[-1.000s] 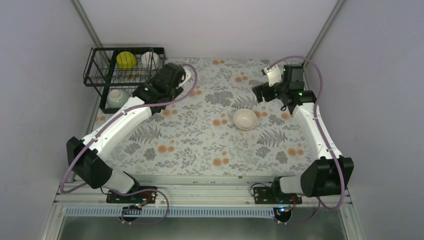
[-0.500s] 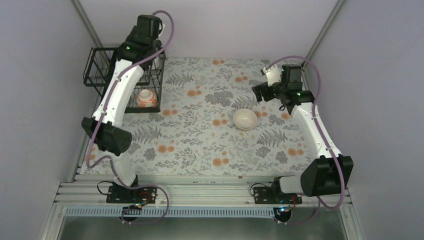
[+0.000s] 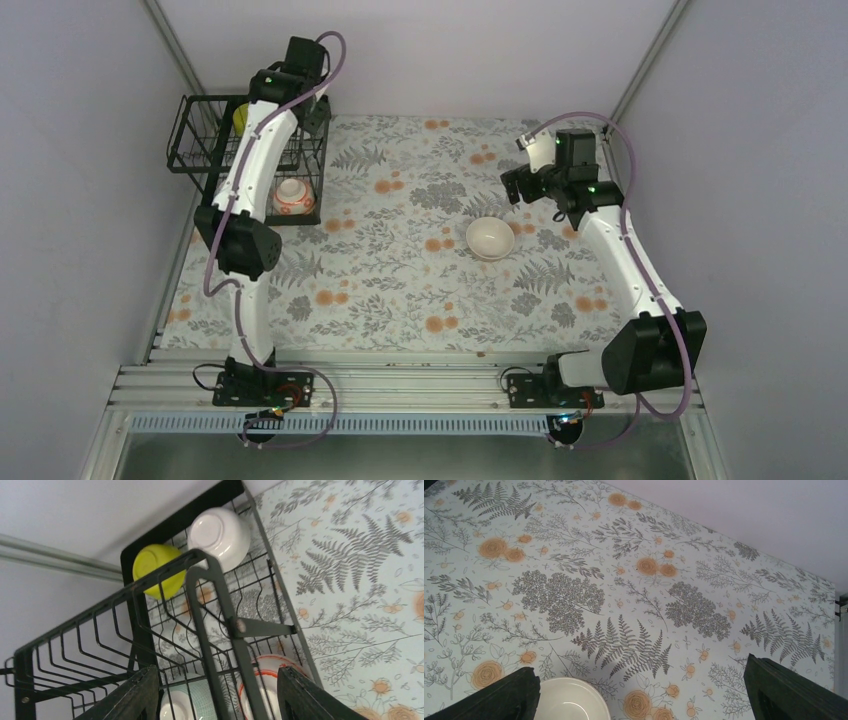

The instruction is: Unload the bowls from the dish rack

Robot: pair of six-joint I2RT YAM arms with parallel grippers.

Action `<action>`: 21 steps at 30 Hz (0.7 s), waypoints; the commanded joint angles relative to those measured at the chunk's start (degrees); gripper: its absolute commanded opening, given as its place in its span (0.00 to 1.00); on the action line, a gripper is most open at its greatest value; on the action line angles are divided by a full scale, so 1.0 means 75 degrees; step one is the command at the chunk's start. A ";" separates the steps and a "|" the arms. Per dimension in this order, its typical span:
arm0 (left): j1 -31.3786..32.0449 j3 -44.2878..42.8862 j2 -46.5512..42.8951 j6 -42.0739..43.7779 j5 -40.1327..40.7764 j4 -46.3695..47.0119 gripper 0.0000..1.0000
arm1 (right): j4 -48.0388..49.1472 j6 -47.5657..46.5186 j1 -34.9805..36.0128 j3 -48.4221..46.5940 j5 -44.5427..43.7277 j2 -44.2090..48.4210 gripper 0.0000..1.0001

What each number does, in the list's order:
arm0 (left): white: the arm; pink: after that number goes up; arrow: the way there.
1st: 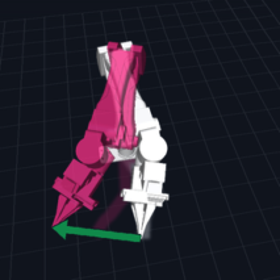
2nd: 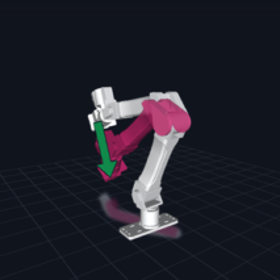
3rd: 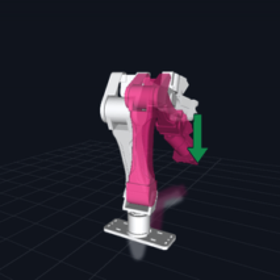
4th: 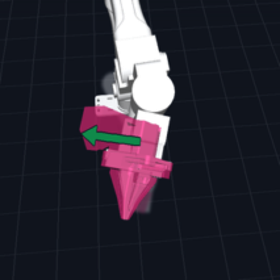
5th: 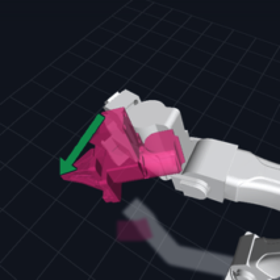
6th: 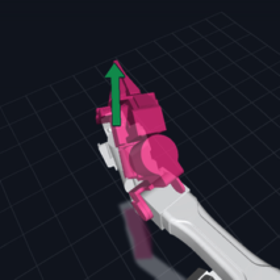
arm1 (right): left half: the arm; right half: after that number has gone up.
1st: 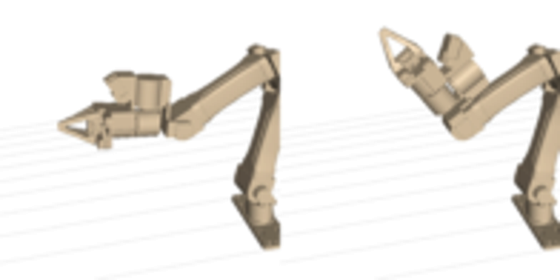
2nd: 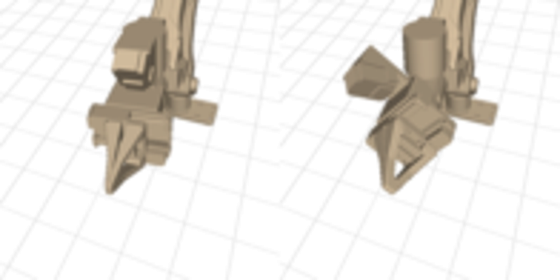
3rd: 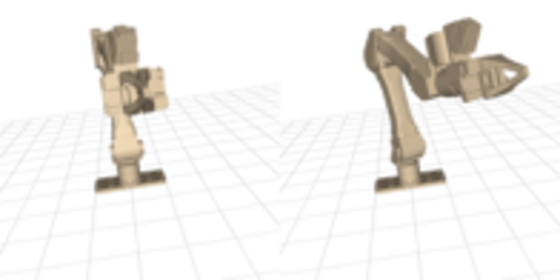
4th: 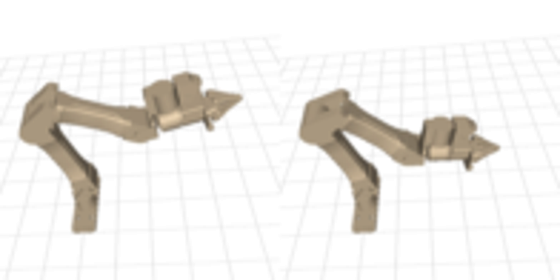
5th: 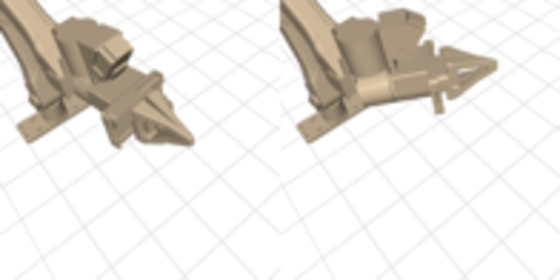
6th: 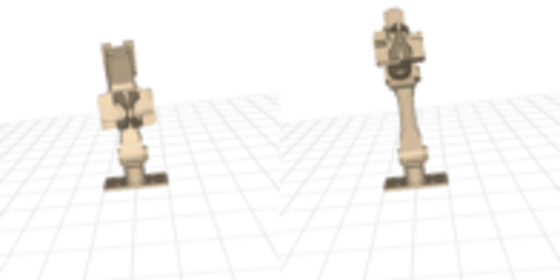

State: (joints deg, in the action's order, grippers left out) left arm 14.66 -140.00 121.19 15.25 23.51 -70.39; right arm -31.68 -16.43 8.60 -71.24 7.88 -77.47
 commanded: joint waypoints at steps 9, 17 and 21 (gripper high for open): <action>-0.0799 -0.0400 0.0198 -0.0144 -0.1325 -0.0448 0.43 | 0.0229 0.0116 0.0146 0.0221 -0.0347 0.0127 1.00; -0.0805 -0.0257 0.0083 -0.0070 -0.1781 -0.0543 0.33 | 0.0232 0.0114 0.0199 0.0218 -0.0353 0.0018 1.00; -0.0817 -0.0288 0.0277 -0.0036 -0.1697 -0.0605 0.43 | 0.0220 0.0070 0.0217 0.0246 -0.0392 0.0024 1.00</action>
State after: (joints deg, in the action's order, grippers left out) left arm 9.10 -141.23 122.43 14.50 11.46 -73.89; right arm -31.27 -16.38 9.50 -69.97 5.72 -77.43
